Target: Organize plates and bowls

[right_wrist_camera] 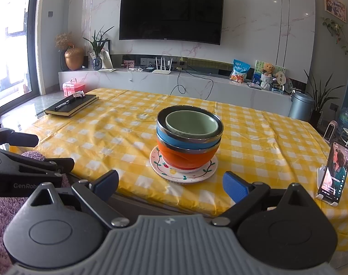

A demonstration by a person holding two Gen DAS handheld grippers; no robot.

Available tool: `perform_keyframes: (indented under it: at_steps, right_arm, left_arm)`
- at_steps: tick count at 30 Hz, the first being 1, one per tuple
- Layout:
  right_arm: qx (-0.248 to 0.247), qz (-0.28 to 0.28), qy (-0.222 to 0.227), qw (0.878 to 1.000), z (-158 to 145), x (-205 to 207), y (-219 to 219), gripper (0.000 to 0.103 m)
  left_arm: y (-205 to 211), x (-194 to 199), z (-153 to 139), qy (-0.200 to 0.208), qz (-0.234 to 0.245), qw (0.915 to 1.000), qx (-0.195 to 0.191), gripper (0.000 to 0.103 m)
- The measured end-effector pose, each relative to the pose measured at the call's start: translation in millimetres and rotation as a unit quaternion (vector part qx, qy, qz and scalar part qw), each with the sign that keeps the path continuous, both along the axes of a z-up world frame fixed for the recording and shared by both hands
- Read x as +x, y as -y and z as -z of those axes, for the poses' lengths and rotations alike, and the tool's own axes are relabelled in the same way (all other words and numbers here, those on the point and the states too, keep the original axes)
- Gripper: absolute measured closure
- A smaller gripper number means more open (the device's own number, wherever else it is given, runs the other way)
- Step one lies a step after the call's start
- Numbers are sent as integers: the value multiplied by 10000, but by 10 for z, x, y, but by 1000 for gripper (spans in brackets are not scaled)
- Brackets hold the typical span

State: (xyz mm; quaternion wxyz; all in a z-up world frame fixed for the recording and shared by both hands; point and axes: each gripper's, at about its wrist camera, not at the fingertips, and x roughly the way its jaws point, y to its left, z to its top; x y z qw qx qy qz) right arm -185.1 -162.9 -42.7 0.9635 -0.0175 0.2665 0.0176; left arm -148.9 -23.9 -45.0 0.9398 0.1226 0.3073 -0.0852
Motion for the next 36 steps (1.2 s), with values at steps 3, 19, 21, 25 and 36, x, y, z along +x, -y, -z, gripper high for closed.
perform_keyframes:
  at_steps: [3, 19, 21, 25, 36]
  right_arm:
    - [-5, 0, -2, 10000, 0, 1, 2, 7]
    - [-54, -5, -37, 10000, 3, 9, 9, 7]
    - [-59, -4, -44, 10000, 6, 8, 4, 7]
    - [-53, 8, -64, 10000, 10, 12, 17, 7]
    - [-67, 2, -66, 10000, 13, 9, 16, 7]
  left_arm:
    - [-3, 0, -2, -1, -4, 10000, -5, 13]
    - [-4, 0, -2, 8, 6, 10000, 0, 13]
    - [-3, -2, -2, 6, 1, 10000, -2, 13]
    - [-5, -2, -3, 13, 5, 10000, -3, 13]
    - [-3, -3, -2, 17, 11, 10000, 4, 13]
